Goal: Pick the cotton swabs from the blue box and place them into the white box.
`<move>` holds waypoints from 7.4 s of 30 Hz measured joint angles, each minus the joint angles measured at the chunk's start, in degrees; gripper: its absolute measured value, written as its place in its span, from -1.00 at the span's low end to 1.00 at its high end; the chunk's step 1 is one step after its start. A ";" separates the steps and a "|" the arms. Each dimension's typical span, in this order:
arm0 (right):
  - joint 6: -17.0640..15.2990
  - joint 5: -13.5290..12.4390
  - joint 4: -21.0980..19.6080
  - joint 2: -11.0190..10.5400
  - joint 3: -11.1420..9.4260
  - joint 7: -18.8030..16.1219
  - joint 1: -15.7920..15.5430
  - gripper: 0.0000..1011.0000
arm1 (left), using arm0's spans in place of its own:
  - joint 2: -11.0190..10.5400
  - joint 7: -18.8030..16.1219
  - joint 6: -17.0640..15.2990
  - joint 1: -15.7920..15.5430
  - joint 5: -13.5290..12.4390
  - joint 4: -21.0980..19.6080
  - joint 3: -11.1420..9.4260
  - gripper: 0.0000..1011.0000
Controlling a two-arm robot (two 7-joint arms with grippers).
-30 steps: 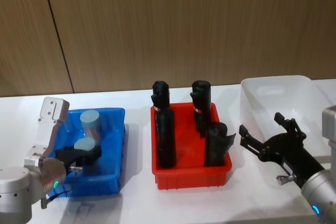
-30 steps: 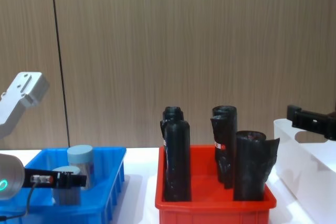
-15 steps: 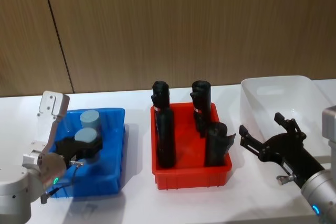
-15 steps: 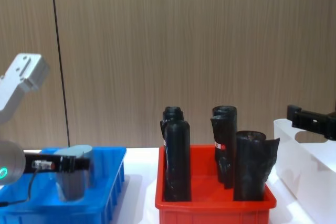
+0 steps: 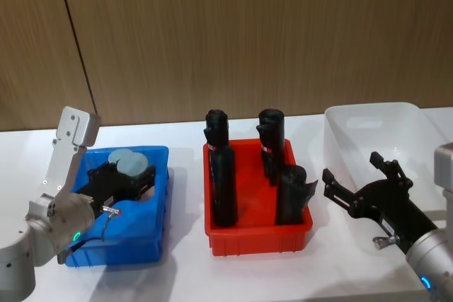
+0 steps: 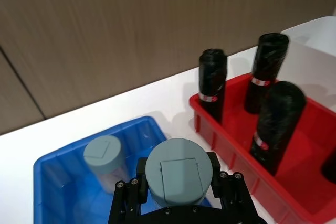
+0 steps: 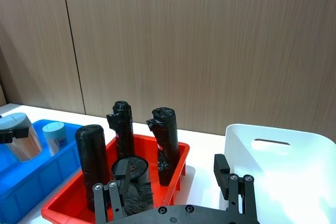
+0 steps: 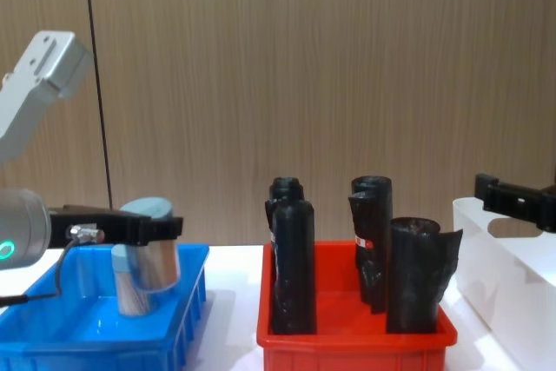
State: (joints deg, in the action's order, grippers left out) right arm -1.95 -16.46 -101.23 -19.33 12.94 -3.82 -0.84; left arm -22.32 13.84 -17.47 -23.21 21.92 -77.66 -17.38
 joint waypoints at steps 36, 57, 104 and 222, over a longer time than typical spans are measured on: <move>0.00 0.00 0.00 0.00 0.00 0.00 0.00 0.98 | -0.86 31.15 5.93 -2.89 0.08 -0.43 -1.42 0.32; 0.00 0.00 0.00 0.00 0.00 0.00 0.00 0.98 | 0.76 48.60 9.86 -6.41 -0.73 1.97 -3.96 0.32; -3.30 -5.78 3.31 -9.02 -5.05 -22.53 2.07 0.98 | 1.82 56.11 11.69 -7.97 -1.29 1.96 -5.96 0.32; -2.38 -1.43 8.26 -5.24 5.26 -42.85 11.73 0.28 | 1.82 56.29 11.69 -8.01 -1.28 1.97 -5.99 0.99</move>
State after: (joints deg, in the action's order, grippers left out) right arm -4.33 -17.89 -92.97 -24.57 18.20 -46.67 10.90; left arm -20.50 70.12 -5.78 -31.22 20.64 -75.69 -23.37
